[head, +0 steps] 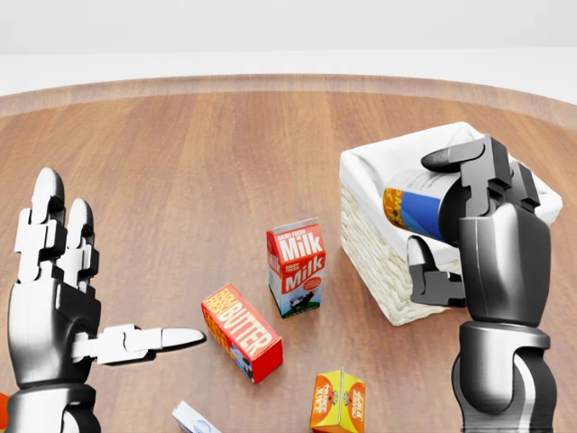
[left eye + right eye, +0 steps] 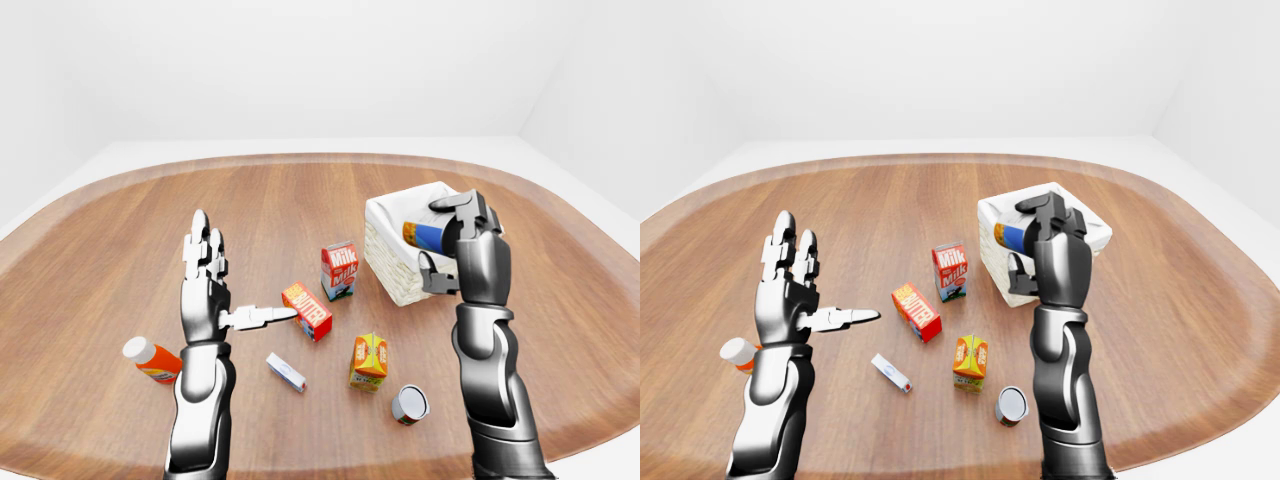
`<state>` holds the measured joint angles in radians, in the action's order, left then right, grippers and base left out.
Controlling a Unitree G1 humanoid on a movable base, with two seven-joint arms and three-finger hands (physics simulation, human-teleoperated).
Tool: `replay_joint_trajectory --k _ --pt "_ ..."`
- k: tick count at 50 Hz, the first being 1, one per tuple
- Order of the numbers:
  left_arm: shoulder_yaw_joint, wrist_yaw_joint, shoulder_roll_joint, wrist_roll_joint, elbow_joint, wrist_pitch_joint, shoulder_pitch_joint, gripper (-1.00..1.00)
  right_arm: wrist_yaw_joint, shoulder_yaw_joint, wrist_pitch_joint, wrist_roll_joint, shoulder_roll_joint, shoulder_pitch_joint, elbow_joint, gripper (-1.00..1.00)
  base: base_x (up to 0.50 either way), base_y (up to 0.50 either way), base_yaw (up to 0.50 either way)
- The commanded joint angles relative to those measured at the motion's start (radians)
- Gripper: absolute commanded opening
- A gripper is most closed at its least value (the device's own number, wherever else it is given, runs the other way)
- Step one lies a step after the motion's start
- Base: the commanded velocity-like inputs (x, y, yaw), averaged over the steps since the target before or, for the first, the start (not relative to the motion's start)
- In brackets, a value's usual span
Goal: Pick up the alphabet soup and the tomato sauce, and put them in the basket.
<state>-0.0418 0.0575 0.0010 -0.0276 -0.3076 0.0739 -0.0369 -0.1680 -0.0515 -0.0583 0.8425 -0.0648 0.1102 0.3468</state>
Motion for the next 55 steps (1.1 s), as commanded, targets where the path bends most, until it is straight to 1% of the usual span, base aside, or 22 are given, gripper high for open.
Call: replay_joint_trajectory --k 1,6,7,9,12,18,27,29,31,34,35,37,39,45,46,48,50,55 --pt "-0.001 -0.014 0.003 0.001 0.016 0.004 -0.006 1.00 -0.019 -0.005 -0.029 0.041 -0.042 0.175 -0.123 -1.00 0.00 0.00 0.00" --pt "-0.001 -0.018 0.004 0.000 0.010 0.004 -0.012 1.00 -0.022 0.002 -0.029 0.041 -0.051 0.231 -0.170 -1.00 0.00 0.00 0.00" --pt "-0.001 -0.018 0.004 0.000 0.004 -0.001 -0.012 1.00 -0.022 0.003 -0.029 0.043 -0.051 0.236 -0.175 -1.00 0.00 0.00 0.00" --pt "-0.001 -0.018 0.003 0.000 0.004 -0.003 -0.010 1.00 -0.008 0.009 -0.029 0.047 -0.048 0.257 -0.172 -1.00 0.00 0.00 0.00" --pt "0.001 -0.019 0.003 0.001 0.001 -0.001 -0.013 1.00 -0.007 0.010 -0.029 0.049 -0.053 0.289 -0.197 -1.00 0.00 0.00 0.00" --pt "0.002 -0.020 0.002 0.003 0.011 0.010 -0.014 1.00 -0.001 0.011 -0.029 0.045 -0.059 0.338 -0.235 -1.00 0.00 0.00 0.00" --pt "0.002 -0.020 0.002 0.003 -0.005 -0.005 -0.015 1.00 -0.005 0.020 -0.029 0.059 -0.067 0.402 -0.305 -1.00 0.00 0.00 0.00" --pt "0.002 -0.021 0.002 0.003 -0.001 0.001 -0.016 1.00 -0.003 0.024 -0.029 0.069 -0.067 0.413 -0.317 -1.00 0.00 0.00 0.00" --pt "0.003 -0.021 0.002 0.003 -0.009 -0.006 -0.018 1.00 -0.005 0.028 -0.029 0.082 -0.068 0.439 -0.346 -1.00 0.00 0.00 0.00" --pt "0.002 -0.022 0.002 0.003 0.000 0.004 -0.019 1.00 -0.011 0.034 -0.029 0.106 -0.071 0.474 -0.402 -1.00 0.00 0.00 0.00" --pt "0.002 -0.022 0.002 0.003 0.000 0.004 -0.019 1.00 -0.011 0.034 -0.029 0.108 -0.071 0.478 -0.408 -1.00 0.00 0.00 0.00" --pt "0.002 -0.021 0.002 0.003 -0.009 -0.005 -0.019 1.00 -0.006 0.041 -0.029 0.119 -0.064 0.477 -0.401 -1.00 0.00 0.00 0.00" --pt "0.002 -0.021 0.002 0.003 -0.010 -0.008 -0.019 1.00 -0.007 0.046 -0.029 0.136 -0.063 0.491 -0.422 -1.00 0.00 0.00 0.00" --pt "0.002 -0.019 0.002 0.003 -0.005 -0.007 -0.017 1.00 -0.019 0.047 -0.029 0.172 -0.074 0.555 -0.520 -1.00 0.00 0.00 0.00" --pt "0.000 -0.019 0.002 0.002 0.005 -0.001 -0.013 1.00 -0.024 0.048 -0.029 0.182 -0.080 0.571 -0.548 -1.00 0.00 0.00 0.00" --pt "0.000 -0.018 0.002 0.002 0.008 0.001 -0.012 1.00 -0.036 0.043 -0.029 0.181 -0.087 0.595 -0.595 -1.00 0.00 0.00 0.00" --pt "-0.001 -0.018 0.003 0.001 0.005 -0.005 -0.010 1.00 -0.067 0.042 -0.029 0.186 -0.104 0.635 -0.697 -1.00 0.00 0.00 0.00" --pt "-0.001 -0.016 0.003 0.001 0.008 -0.006 -0.008 1.00 -0.099 0.030 -0.029 0.172 -0.137 0.696 -0.813 -1.00 0.00 0.00 0.00"
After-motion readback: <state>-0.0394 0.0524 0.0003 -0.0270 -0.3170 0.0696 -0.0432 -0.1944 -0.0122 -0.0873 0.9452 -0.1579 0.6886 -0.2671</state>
